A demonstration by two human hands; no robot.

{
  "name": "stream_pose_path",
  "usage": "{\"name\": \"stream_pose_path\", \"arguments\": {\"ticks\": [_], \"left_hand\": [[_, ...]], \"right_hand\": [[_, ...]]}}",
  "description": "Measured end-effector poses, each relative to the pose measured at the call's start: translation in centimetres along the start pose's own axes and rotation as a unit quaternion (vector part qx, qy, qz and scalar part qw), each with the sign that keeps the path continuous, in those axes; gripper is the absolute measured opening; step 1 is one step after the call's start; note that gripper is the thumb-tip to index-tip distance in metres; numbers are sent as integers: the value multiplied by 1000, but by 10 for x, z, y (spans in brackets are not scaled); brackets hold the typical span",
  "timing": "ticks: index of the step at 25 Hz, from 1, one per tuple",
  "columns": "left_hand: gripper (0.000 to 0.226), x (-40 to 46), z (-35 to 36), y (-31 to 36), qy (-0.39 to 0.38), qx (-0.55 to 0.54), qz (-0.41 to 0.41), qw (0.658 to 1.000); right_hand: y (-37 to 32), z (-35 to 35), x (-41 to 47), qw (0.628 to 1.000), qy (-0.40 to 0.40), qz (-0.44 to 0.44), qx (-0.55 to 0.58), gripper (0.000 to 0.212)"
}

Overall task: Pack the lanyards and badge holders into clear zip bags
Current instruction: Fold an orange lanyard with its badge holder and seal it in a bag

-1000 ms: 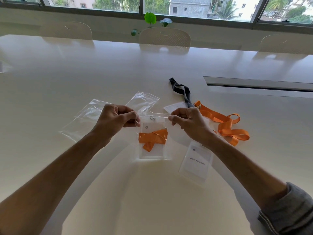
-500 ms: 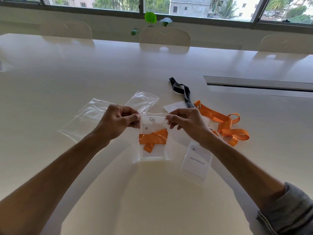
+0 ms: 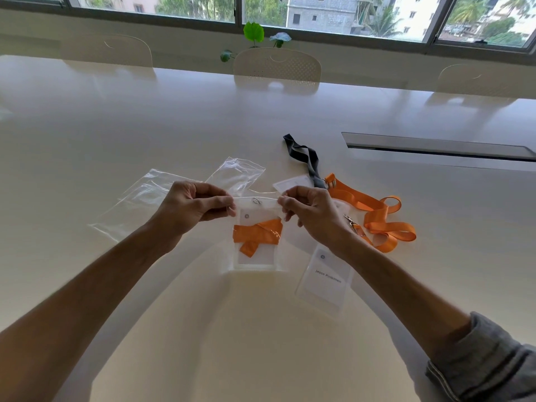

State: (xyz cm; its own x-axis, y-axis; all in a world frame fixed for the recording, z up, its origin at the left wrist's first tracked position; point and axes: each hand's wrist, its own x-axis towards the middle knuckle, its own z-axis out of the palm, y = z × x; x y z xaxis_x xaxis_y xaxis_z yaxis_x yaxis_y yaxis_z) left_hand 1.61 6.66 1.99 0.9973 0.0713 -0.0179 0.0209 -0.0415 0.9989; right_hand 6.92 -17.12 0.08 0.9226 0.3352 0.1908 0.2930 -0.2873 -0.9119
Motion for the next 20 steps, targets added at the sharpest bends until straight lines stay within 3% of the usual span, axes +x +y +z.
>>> {"name": "stream_pose_path", "arguments": {"ticks": [2, 5, 8, 10, 13, 16, 18, 20], "left_hand": [[6, 2, 0, -3, 16, 9, 15, 1000], [6, 4, 1, -9, 68, 114, 91, 987], [10, 4, 5, -15, 103, 269, 165, 943], [20, 2, 7, -15, 95, 305, 178, 931], [32, -1, 4, -15, -5, 392, 197, 899], [82, -8, -1, -16, -175, 495, 140, 840], [103, -13, -1, -17, -187, 504, 138, 832], [105, -20, 1, -16, -160, 491, 162, 841]], "right_hand": [[-1, 2, -3, 1000, -9, 5, -16, 7], [-7, 10, -15, 990, -39, -27, -131, 62], [-10, 19, -28, 910, -56, -151, -383, 84], [-11, 21, -33, 872, -111, -171, -445, 90], [-7, 19, -31, 870, -170, -145, -440, 100], [-6, 19, -25, 886, -152, -162, -407, 99], [-7, 21, -21, 896, -145, -170, -384, 98], [-7, 23, -18, 909, -159, -159, -351, 97]]}}
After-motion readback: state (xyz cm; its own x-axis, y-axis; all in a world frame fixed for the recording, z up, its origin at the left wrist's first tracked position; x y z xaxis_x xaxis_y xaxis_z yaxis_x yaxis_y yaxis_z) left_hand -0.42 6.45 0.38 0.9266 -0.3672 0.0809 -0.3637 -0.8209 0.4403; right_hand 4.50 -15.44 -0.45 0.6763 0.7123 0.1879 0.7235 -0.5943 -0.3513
